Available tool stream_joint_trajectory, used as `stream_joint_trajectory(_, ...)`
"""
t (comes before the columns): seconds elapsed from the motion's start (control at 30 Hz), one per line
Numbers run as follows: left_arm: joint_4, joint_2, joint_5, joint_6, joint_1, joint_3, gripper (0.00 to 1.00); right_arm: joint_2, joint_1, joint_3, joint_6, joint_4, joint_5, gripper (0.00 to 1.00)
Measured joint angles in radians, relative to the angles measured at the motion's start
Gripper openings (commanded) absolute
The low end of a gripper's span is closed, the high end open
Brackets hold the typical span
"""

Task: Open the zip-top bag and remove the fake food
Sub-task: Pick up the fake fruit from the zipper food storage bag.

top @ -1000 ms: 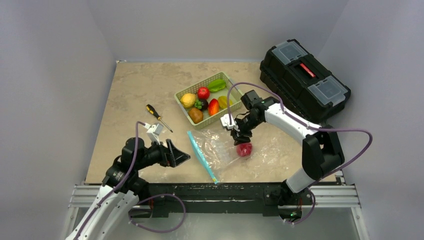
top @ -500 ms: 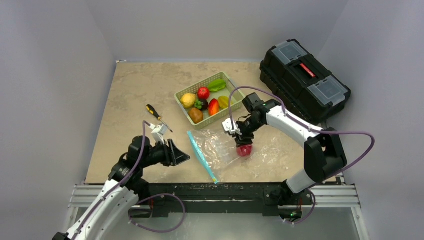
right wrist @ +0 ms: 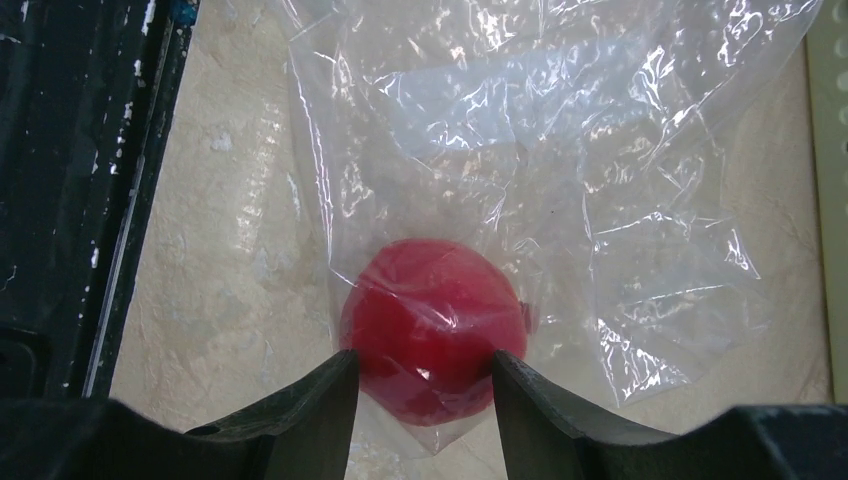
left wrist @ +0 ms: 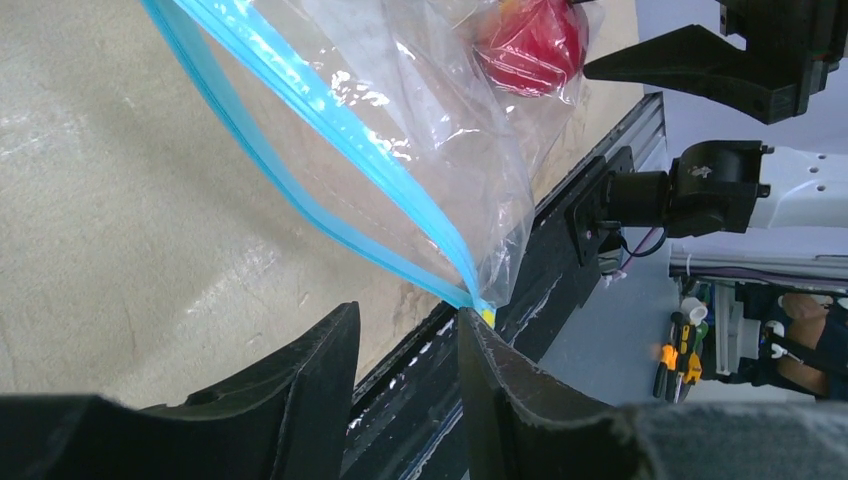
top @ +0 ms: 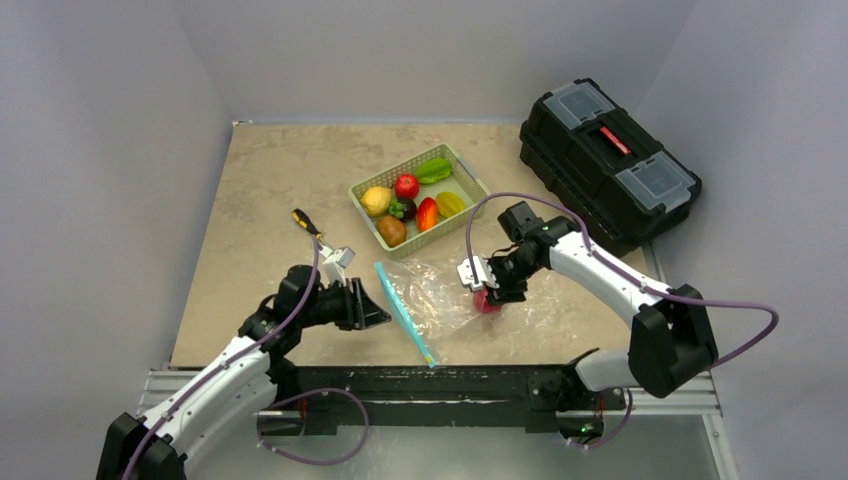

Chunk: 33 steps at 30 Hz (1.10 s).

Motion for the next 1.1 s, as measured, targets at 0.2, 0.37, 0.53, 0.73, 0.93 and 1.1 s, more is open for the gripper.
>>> stream_joint_trajectory(0.2,0.079,0.079,-0.005,-0.003,-0.030,-0.014,0.40,0.011,0.000,-0.011,0.027,0.027,0.045,0.48)
stream_joint_trajectory(0.37,0.138,0.144,-0.012,-0.006,-0.041,-0.032,0.39,0.011,0.000,-0.017,0.042,0.045,0.050,0.54)
stream_joint_trajectory(0.53,0.186,0.200,-0.014,-0.006,-0.053,-0.032,0.40,0.003,0.000,-0.044,0.068,0.081,0.076,0.67)
stream_joint_trajectory(0.73,0.220,0.224,-0.017,-0.006,-0.067,-0.032,0.40,-0.023,-0.001,-0.087,0.077,0.103,0.122,0.65)
stream_joint_trajectory(0.93,0.246,0.248,-0.018,-0.007,-0.088,-0.032,0.41,-0.005,-0.001,-0.106,0.080,0.122,0.130,0.60)
stream_joint_trajectory(1.1,0.258,0.256,-0.021,-0.007,-0.103,-0.032,0.41,0.027,-0.001,-0.120,0.085,0.144,0.146,0.47)
